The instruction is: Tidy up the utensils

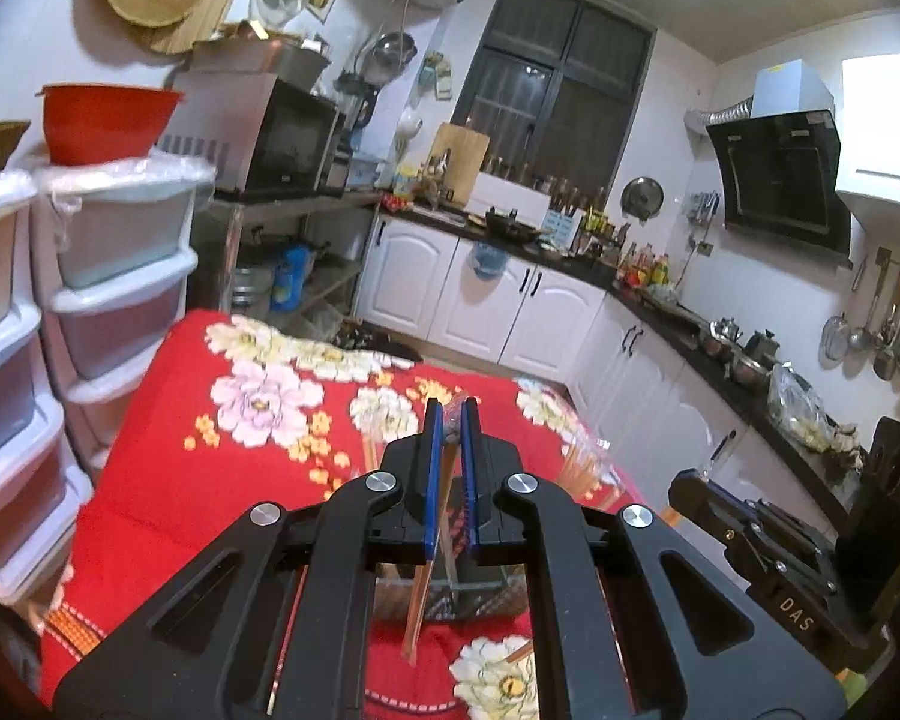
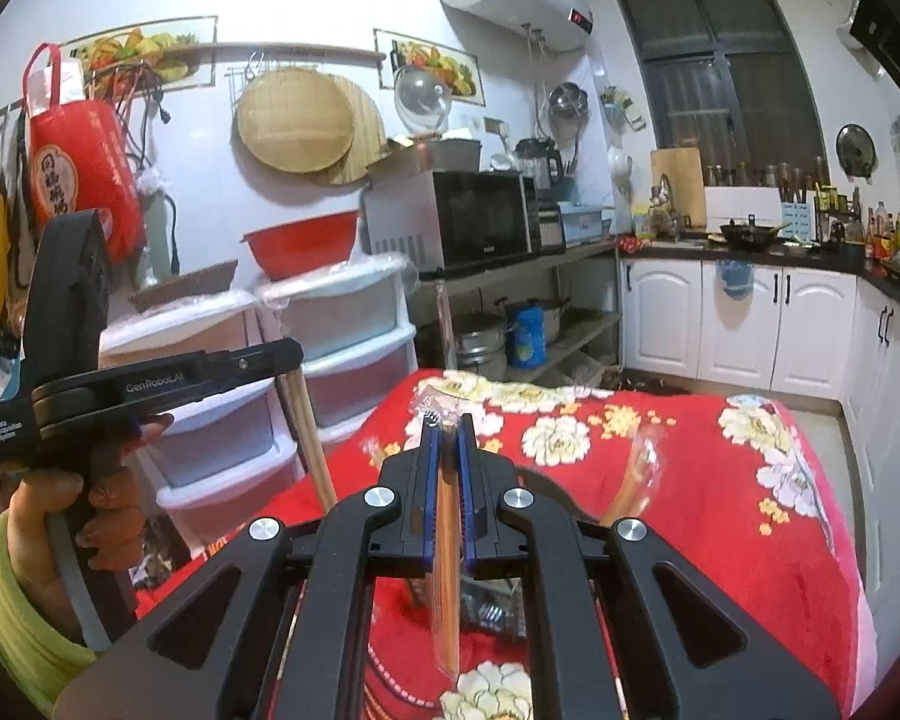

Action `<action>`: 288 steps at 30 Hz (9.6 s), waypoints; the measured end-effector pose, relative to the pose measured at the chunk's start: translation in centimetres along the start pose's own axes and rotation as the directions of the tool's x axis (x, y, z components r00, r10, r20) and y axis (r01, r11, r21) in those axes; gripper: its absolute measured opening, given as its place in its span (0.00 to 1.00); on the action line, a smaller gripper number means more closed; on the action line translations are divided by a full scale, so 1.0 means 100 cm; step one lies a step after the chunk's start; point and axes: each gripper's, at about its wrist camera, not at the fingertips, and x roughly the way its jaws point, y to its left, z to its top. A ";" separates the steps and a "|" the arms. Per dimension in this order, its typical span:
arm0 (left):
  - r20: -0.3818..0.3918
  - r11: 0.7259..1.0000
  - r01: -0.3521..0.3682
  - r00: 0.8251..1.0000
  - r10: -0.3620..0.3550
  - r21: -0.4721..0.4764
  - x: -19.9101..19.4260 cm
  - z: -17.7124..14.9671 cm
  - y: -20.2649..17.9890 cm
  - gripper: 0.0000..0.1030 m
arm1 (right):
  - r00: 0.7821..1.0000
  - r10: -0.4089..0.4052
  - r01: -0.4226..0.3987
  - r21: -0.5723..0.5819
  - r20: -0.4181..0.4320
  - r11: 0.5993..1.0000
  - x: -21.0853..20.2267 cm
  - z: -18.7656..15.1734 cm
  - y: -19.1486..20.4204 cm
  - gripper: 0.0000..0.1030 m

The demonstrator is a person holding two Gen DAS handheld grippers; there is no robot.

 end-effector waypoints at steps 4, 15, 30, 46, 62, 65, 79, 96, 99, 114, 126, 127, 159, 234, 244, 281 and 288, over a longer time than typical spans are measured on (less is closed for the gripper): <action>0.028 1.000 -0.001 1.000 0.000 0.008 0.000 0.012 -0.005 0.02 | 0.999 -0.012 0.012 -0.002 0.029 1.000 -0.002 0.014 -0.003 0.06; 0.093 0.999 -0.033 0.995 0.030 0.032 0.010 0.037 -0.018 0.02 | 0.990 -0.077 0.079 -0.015 0.120 0.997 -0.004 0.046 -0.019 0.06; 0.114 0.996 -0.082 0.990 0.078 0.025 0.046 0.044 -0.019 0.02 | 0.974 -0.151 0.152 0.003 0.166 0.988 0.011 0.052 -0.045 0.06; 0.078 0.998 -0.058 0.995 0.057 0.003 0.078 0.009 -0.008 0.02 | 0.979 -0.164 0.165 0.005 0.124 0.986 0.045 0.026 -0.051 0.06; 0.008 0.999 -0.045 0.999 0.045 0.016 0.099 -0.024 -0.002 0.02 | 0.986 -0.148 0.148 0.006 0.070 0.989 0.069 -0.003 -0.053 0.06; -0.012 0.999 -0.048 0.999 0.048 0.023 0.102 -0.031 -0.002 0.02 | 0.988 -0.144 0.144 0.011 0.058 0.990 0.072 -0.007 -0.053 0.06; -0.077 0.997 -0.064 0.995 0.067 0.041 0.100 -0.052 0.006 0.02 | 0.988 -0.149 0.150 0.030 -0.037 0.988 0.075 -0.032 -0.056 0.06; -0.122 0.997 -0.069 0.990 0.073 0.036 0.081 -0.057 0.014 0.28 | 0.983 -0.160 0.164 0.038 -0.094 0.986 0.063 -0.041 -0.056 0.22; -0.124 0.997 -0.069 0.990 0.072 0.033 0.076 -0.059 0.015 0.35 | 0.982 -0.164 0.167 0.032 -0.093 0.985 0.060 -0.042 -0.056 0.24; -0.126 0.998 -0.064 0.990 0.067 0.031 0.047 -0.075 0.015 0.71 | 0.983 -0.163 0.166 0.024 -0.088 0.986 0.033 -0.050 -0.048 0.48; -0.127 0.996 -0.066 0.989 0.072 0.055 0.027 -0.093 0.009 0.89 | 0.981 -0.181 0.183 0.016 -0.073 0.983 0.006 -0.070 -0.038 0.71; -0.128 0.996 -0.065 0.989 0.072 0.053 0.025 -0.095 0.009 0.89 | 0.981 -0.181 0.183 0.018 -0.071 0.983 0.004 -0.072 -0.037 0.74; -0.171 0.991 -0.119 0.977 0.128 0.062 0.007 -0.179 0.009 0.89 | 0.960 -0.241 0.241 -0.013 -0.141 0.970 -0.018 -0.159 -0.013 0.94; -0.066 0.981 -0.169 0.982 0.175 0.092 0.016 -0.209 0.007 0.89 | 0.952 -0.307 0.306 -0.013 -0.022 0.952 -0.014 -0.196 -0.008 0.94; -0.066 0.981 -0.168 0.982 0.175 0.092 0.016 -0.209 0.008 0.89 | 0.951 -0.309 0.309 -0.013 -0.021 0.951 -0.014 -0.196 -0.008 0.94; -0.065 0.981 -0.171 0.982 0.177 0.090 0.013 -0.208 0.008 0.89 | 0.947 -0.319 0.319 -0.014 -0.030 0.948 -0.013 -0.198 -0.011 0.94; -0.082 0.982 -0.168 0.981 0.175 0.091 0.017 -0.208 0.008 0.89 | 0.948 -0.314 0.313 -0.018 -0.046 0.950 -0.010 -0.198 -0.011 0.94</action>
